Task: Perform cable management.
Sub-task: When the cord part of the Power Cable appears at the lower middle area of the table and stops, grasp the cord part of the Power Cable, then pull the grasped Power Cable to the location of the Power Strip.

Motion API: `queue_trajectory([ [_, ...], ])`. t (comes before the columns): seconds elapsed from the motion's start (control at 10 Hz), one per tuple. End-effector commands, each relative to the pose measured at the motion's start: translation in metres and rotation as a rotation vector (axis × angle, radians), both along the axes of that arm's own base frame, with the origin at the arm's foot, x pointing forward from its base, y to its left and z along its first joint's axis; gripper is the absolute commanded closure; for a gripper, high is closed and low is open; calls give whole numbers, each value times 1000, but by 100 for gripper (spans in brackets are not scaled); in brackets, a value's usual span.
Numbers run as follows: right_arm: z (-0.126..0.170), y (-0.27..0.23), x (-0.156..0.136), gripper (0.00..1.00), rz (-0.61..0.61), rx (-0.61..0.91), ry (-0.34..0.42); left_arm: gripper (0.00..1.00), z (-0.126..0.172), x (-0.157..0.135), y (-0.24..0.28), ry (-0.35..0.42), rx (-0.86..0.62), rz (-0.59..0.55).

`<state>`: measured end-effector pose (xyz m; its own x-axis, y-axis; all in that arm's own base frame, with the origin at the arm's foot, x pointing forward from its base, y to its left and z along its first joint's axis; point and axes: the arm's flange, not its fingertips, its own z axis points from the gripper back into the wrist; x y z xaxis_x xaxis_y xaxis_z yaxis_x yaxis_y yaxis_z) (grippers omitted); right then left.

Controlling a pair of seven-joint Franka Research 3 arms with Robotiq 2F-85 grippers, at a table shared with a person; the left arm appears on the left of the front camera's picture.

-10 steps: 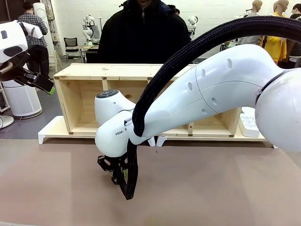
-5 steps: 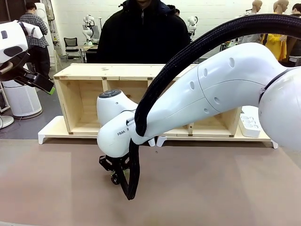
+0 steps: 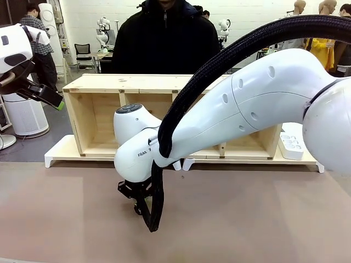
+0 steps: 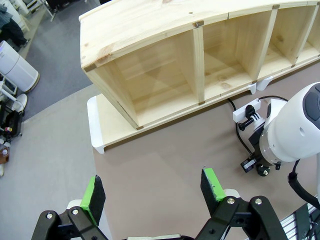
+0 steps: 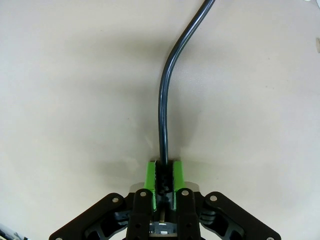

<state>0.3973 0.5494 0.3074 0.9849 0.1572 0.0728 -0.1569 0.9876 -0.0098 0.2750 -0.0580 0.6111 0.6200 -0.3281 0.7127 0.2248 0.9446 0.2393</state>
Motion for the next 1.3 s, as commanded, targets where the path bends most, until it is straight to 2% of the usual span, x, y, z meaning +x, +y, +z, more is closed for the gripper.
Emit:
queue_trajectory([
  [0.0,-15,-9,-5,100,3,-41,22,0,0,2,0,-13,1,2],
  [0.4,-14,-7,-7,100,2,-43,8,0,0,2,0,-13,1,2],
  [0.5,-14,-6,-6,94,-14,-20,16,0,0,2,0,-13,1,2],
  [0.6,0,0,0,94,1,-1,-1,0,0,2,0,-13,1,2],
  [1.1,0,0,0,94,1,-1,-1,0,0,2,0,-13,1,2],
  [1.2,1,1,0,84,1,1,-2,0,0,2,0,-13,1,2],
])
